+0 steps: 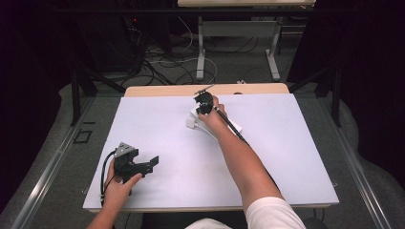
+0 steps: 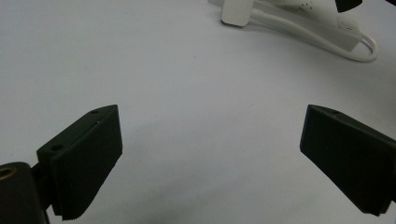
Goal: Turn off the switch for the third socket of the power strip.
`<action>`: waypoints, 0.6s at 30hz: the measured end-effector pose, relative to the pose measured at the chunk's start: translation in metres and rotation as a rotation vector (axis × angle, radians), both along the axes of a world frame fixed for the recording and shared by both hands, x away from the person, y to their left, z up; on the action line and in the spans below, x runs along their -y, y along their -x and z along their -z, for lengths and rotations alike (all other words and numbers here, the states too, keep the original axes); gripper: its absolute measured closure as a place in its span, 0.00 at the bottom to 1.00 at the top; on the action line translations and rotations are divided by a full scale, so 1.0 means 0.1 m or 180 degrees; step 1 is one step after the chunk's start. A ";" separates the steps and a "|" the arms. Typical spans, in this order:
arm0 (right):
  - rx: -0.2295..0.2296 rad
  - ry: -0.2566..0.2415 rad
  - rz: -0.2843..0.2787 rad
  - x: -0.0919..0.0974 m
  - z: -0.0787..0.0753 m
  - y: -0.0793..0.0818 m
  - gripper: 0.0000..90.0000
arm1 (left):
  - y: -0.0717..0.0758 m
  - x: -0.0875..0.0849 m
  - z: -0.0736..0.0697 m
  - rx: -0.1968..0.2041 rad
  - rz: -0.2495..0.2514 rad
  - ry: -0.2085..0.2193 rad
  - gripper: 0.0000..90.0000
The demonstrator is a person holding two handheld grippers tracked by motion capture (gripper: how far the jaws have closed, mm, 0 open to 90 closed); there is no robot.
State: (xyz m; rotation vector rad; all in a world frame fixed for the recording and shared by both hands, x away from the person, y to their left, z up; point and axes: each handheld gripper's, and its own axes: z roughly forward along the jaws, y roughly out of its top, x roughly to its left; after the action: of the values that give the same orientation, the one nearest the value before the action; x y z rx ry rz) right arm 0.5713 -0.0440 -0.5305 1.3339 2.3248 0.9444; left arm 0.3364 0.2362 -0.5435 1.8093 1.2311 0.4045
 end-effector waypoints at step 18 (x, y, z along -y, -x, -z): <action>-0.0039 -0.0051 0.0028 -0.01 0.00 0.00 0.98 | -0.01 0.01 0.00 -0.0013 0.0027 -0.0005 0.06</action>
State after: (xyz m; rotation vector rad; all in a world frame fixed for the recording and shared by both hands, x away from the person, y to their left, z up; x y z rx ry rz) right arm 0.5711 -0.0427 -0.5302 1.3586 2.3233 0.9569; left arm 0.3370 0.2356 -0.5436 1.8171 1.2259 0.3972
